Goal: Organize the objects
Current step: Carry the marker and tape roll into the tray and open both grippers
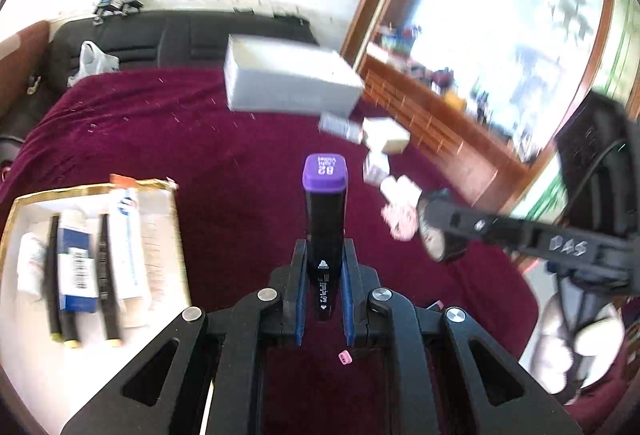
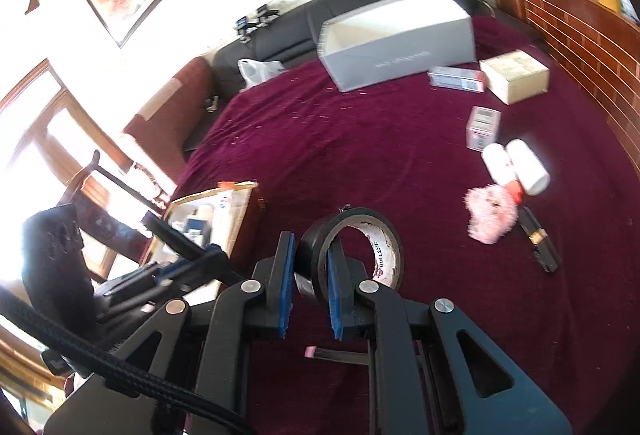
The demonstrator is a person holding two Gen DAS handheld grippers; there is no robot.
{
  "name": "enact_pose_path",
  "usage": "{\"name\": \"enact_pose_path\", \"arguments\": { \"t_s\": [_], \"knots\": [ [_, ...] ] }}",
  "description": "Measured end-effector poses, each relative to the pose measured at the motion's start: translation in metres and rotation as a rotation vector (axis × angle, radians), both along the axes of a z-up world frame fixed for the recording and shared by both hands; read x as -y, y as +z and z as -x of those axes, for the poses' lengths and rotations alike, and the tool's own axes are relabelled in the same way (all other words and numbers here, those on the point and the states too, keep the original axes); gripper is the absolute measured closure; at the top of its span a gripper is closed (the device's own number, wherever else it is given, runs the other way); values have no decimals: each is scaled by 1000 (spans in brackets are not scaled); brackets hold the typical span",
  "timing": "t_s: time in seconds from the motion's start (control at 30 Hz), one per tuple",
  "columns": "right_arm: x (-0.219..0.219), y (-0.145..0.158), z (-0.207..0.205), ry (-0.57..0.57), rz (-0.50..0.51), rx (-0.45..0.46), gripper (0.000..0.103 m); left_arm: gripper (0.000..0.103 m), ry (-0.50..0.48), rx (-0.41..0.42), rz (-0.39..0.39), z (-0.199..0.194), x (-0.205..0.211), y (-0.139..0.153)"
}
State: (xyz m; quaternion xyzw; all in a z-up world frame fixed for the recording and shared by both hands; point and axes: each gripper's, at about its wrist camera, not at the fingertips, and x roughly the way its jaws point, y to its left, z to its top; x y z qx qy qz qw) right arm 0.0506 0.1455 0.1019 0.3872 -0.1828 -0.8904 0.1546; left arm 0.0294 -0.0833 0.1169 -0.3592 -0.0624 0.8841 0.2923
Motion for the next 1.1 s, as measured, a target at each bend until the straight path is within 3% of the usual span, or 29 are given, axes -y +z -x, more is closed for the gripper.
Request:
{"name": "enact_pose_path", "arguments": {
  "t_s": [0.27, 0.57, 0.83, 0.97, 1.1],
  "knots": [
    [58, 16, -5, 121, -19, -29, 90, 91, 120, -63, -101, -22, 87, 22],
    [141, 4, -2, 295, -15, -8, 90, 91, 232, -59, -20, -44, 167, 9],
    [209, -37, -1, 436, -38, 76, 90, 91, 270, 45, 102, -41, 204, -31],
    [231, -61, 4, 480, -40, 130, 90, 91, 282, 120, 103, -27, 218, -49],
    [243, -75, 8, 501, -52, 156, 90, 91, 283, 167, 56, -12, 229, -56]
  ]
}}
